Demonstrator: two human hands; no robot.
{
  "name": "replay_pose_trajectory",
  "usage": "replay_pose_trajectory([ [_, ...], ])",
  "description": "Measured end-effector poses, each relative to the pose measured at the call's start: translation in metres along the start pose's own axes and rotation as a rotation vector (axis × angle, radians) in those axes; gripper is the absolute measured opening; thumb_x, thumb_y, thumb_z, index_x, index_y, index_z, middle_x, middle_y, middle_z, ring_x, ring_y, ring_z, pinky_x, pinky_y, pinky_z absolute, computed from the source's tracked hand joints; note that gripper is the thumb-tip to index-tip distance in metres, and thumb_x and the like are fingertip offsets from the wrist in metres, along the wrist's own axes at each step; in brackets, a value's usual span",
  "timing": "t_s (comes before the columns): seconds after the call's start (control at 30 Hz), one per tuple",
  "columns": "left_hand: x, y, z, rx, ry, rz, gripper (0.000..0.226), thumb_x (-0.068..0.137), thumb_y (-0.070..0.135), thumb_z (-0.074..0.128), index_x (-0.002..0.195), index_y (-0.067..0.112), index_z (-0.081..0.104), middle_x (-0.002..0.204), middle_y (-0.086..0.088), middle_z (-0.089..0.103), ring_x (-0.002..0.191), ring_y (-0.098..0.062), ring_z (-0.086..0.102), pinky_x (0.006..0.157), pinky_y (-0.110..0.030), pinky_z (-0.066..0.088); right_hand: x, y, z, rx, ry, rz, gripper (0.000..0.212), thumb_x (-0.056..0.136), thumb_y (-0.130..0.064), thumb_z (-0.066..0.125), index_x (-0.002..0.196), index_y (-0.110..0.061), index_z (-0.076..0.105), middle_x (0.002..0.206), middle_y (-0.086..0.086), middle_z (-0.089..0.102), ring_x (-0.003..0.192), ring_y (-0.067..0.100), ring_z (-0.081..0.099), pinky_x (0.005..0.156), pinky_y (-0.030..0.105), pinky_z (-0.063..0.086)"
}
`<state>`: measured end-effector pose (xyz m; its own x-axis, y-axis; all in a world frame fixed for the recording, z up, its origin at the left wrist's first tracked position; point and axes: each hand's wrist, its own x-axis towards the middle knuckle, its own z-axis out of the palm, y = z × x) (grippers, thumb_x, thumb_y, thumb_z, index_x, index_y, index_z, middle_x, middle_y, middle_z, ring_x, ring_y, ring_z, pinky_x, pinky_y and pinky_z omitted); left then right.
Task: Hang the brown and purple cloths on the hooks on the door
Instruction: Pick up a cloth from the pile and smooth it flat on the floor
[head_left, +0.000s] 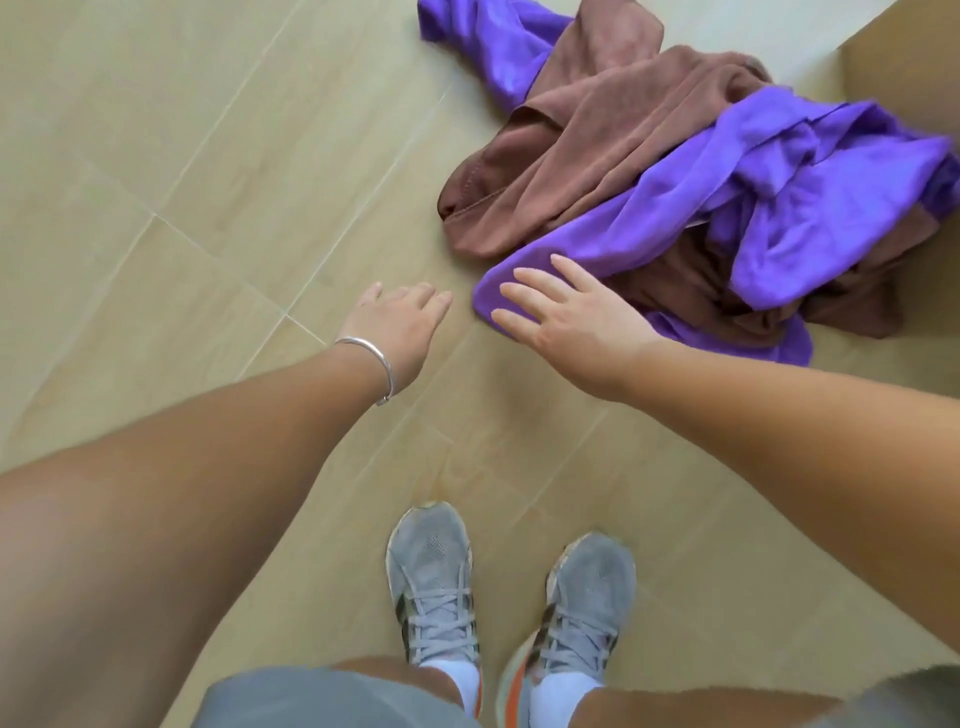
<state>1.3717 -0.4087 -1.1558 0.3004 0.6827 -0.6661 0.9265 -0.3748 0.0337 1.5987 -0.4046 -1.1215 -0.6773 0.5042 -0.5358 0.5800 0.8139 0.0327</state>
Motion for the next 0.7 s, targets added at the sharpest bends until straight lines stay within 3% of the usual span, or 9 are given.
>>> replay_pose_trajectory([
  [0.1, 0.034, -0.015, 0.010, -0.029, 0.154, 0.064, 0.067, 0.086, 0.001, 0.040, 0.147, 0.028, 0.031, 0.149, -0.005, 0.034, 0.123, -0.027, 0.047, 0.093, -0.037, 0.036, 0.030, 0.011, 0.024, -0.077, 0.023, -0.122, 0.058, 0.096, -0.017, 0.027, 0.152, -0.018, 0.017, 0.158, 0.010, 0.020, 0.146, 0.030, 0.015, 0.117, 0.052, 0.007],
  [0.2, 0.062, -0.029, 0.012, -0.074, 0.375, 0.133, 0.056, 0.086, 0.000, 0.043, 0.136, 0.022, 0.051, 0.134, -0.010, 0.052, 0.101, -0.033, 0.059, 0.073, -0.039, 0.039, 0.051, 0.021, 0.043, -0.145, 0.029, -0.116, 0.058, 0.093, -0.020, 0.013, 0.151, -0.015, 0.021, 0.158, 0.013, 0.021, 0.145, 0.033, 0.018, 0.117, 0.054, 0.008],
  [0.27, 0.077, -0.037, 0.011, -0.105, 0.448, 0.184, 0.052, 0.084, -0.002, 0.045, 0.130, 0.019, 0.059, 0.126, -0.013, 0.058, 0.091, -0.034, 0.062, 0.069, -0.039, 0.040, 0.062, 0.028, 0.048, -0.185, 0.039, -0.069, 0.063, 0.091, -0.021, 0.005, 0.150, -0.013, 0.023, 0.158, 0.014, 0.021, 0.144, 0.034, 0.020, 0.117, 0.052, 0.011],
  [0.43, 0.098, -0.048, 0.000, -0.098, 0.463, 0.228, 0.047, 0.086, 0.003, 0.043, 0.123, 0.023, 0.064, 0.120, -0.010, 0.062, 0.085, -0.036, 0.063, 0.065, -0.041, 0.047, 0.084, 0.037, 0.046, -0.165, 0.198, 0.008, 0.054, 0.090, -0.017, 0.016, 0.126, -0.015, 0.056, 0.137, 0.012, 0.053, 0.124, 0.031, 0.050, 0.104, 0.044, 0.040],
  [0.6, 0.098, -0.049, -0.005, -0.088, 0.420, 0.167, 0.053, 0.086, 0.003, 0.047, 0.127, 0.034, 0.059, 0.125, 0.002, 0.057, 0.091, -0.029, 0.061, 0.062, -0.030, 0.032, 0.083, 0.033, 0.037, 0.029, 0.327, 0.088, 0.020, 0.086, -0.025, 0.049, 0.083, -0.020, 0.068, 0.090, 0.002, 0.062, 0.092, 0.027, 0.056, 0.084, 0.040, 0.041],
  [0.7, 0.083, -0.047, -0.011, -0.083, 0.355, 0.096, 0.059, 0.087, 0.002, 0.043, 0.133, 0.037, 0.053, 0.127, 0.005, 0.054, 0.095, -0.025, 0.059, 0.062, -0.028, 0.032, 0.071, 0.028, 0.022, 0.284, 0.294, 0.185, 0.030, 0.092, -0.032, 0.049, 0.088, -0.015, 0.073, 0.091, 0.004, 0.065, 0.095, 0.030, 0.055, 0.087, 0.041, 0.039],
])
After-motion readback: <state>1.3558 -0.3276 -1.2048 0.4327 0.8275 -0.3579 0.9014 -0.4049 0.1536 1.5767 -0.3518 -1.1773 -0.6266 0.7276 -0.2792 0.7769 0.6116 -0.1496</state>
